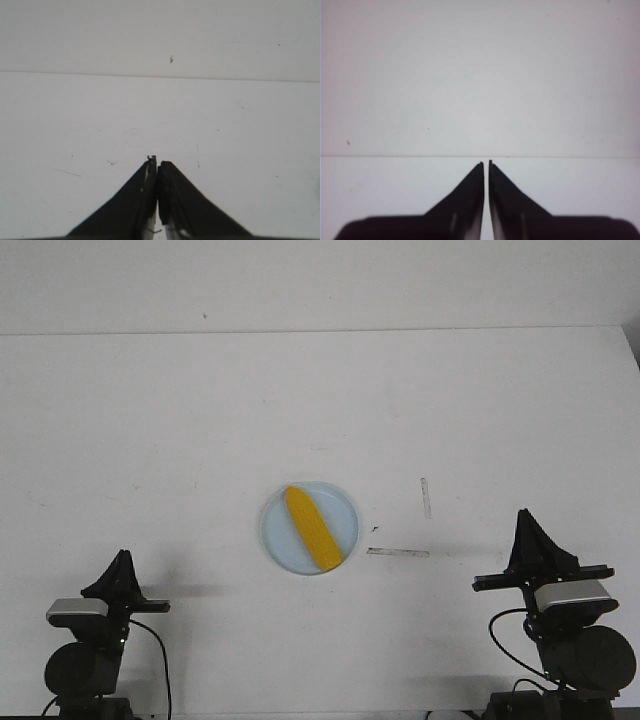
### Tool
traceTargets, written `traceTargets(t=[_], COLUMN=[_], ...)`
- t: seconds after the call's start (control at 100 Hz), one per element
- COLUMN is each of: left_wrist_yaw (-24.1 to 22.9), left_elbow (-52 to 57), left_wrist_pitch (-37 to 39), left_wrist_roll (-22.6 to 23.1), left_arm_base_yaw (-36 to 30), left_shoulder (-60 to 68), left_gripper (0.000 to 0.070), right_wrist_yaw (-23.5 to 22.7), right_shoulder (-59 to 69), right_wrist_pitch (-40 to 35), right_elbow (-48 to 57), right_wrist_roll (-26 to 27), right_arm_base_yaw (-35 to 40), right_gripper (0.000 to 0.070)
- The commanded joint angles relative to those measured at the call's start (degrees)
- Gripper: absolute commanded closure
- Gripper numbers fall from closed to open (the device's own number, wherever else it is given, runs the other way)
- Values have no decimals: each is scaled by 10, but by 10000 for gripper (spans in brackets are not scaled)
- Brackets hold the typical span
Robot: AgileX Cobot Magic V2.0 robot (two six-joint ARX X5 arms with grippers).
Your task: Place corn on plate with both arms
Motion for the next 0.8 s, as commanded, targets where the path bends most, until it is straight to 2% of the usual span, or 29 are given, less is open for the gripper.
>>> traceTargets(t=[0.0, 0.49, 0.68, 0.79], left_wrist_yaw=[0, 0, 0, 0], left_elbow=[-12, -12, -12, -12], left_wrist_pitch=[8, 8, 8, 8], left_wrist_roll=[1, 1, 1, 1], left_arm_base_yaw=[0, 0, 0, 0], left_shoulder=[-1, -1, -1, -1], left_gripper=[699, 699, 699, 699], right_wrist_yaw=[2, 4, 4, 16], right_shoulder=[0, -1, -42, -74], right_wrist_pitch=[6, 6, -53, -62], right_elbow=[1, -1, -11, -40], right_wrist_roll=[-2, -2, -14, -22], right_arm_base_yaw=[0, 0, -1, -1], right_gripper=[685, 684, 685, 685])
